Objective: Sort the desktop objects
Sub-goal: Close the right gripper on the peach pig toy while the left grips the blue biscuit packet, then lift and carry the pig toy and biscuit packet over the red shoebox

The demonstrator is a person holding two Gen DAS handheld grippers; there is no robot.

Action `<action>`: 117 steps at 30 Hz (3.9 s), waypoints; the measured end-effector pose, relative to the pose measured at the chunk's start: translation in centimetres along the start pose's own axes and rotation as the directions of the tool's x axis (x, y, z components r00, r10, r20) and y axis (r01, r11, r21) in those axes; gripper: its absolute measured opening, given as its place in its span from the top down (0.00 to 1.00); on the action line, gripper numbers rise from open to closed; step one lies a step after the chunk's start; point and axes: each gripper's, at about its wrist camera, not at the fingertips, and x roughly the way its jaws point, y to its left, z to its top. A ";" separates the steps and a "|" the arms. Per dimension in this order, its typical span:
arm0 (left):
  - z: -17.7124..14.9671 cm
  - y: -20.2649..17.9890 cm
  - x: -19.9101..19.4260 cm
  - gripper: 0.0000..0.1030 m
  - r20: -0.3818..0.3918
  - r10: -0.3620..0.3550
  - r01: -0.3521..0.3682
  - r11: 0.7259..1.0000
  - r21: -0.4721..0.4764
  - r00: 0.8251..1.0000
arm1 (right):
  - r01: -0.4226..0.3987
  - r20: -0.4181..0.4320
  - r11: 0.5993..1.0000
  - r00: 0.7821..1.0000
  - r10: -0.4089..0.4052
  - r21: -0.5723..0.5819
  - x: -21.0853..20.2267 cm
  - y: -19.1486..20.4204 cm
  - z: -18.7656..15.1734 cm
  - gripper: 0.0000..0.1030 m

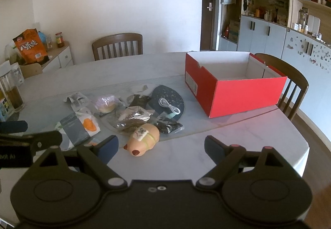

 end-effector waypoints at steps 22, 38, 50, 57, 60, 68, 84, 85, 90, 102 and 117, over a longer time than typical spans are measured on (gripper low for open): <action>-2.3 -0.1 5.9 0.01 -0.066 -0.003 0.009 0.996 0.090 0.998 | -0.036 -0.054 0.999 0.998 0.035 -0.023 6.1 1.2 0.5 0.14; -4.8 -0.2 10.9 0.11 -0.113 -0.019 0.037 0.987 0.155 0.993 | -0.035 -0.136 0.999 0.990 0.033 -0.010 11.5 2.1 0.0 0.16; -4.8 -0.2 12.0 0.35 -0.101 -0.006 0.023 0.985 0.171 0.995 | -0.028 -0.186 1.000 0.982 0.028 -0.002 14.0 2.9 -0.3 0.26; -4.5 0.0 12.0 0.59 -0.096 0.006 0.011 0.985 0.173 0.995 | -0.024 -0.205 1.000 0.978 0.022 -0.006 14.4 3.1 -0.3 0.37; -4.4 0.1 11.9 0.64 -0.098 0.006 0.011 0.985 0.171 0.995 | -0.021 -0.206 1.000 0.978 0.017 -0.017 14.3 3.3 -0.2 0.43; -4.4 0.6 11.6 0.65 -0.092 0.006 0.007 0.990 0.140 0.996 | -0.002 -0.207 0.999 0.978 -0.004 -0.032 13.8 3.4 -0.1 0.49; -2.2 -0.1 9.6 0.66 -0.053 -0.040 0.046 0.992 0.119 0.998 | 0.004 -0.163 1.000 0.987 -0.006 -0.013 10.7 2.3 1.0 0.50; -2.0 -0.2 9.5 0.66 -0.050 -0.042 0.048 0.992 0.118 0.998 | 0.000 -0.156 1.000 0.988 -0.001 -0.011 10.5 2.1 1.2 0.50; -0.7 -1.1 9.1 0.66 -0.029 -0.030 0.033 0.993 0.110 0.999 | -0.026 -0.134 1.000 0.991 0.026 0.002 9.4 1.1 1.9 0.51; 4.9 -3.7 9.8 0.65 0.009 0.222 -0.220 0.970 -0.099 0.975 | -0.094 -0.111 0.996 0.989 0.094 0.002 8.0 -3.2 4.6 0.51; 14.4 -8.0 13.9 0.65 -0.007 0.237 -0.236 0.963 -0.129 0.971 | -0.168 -0.076 0.985 0.984 0.164 -0.047 7.8 -11.5 10.9 0.50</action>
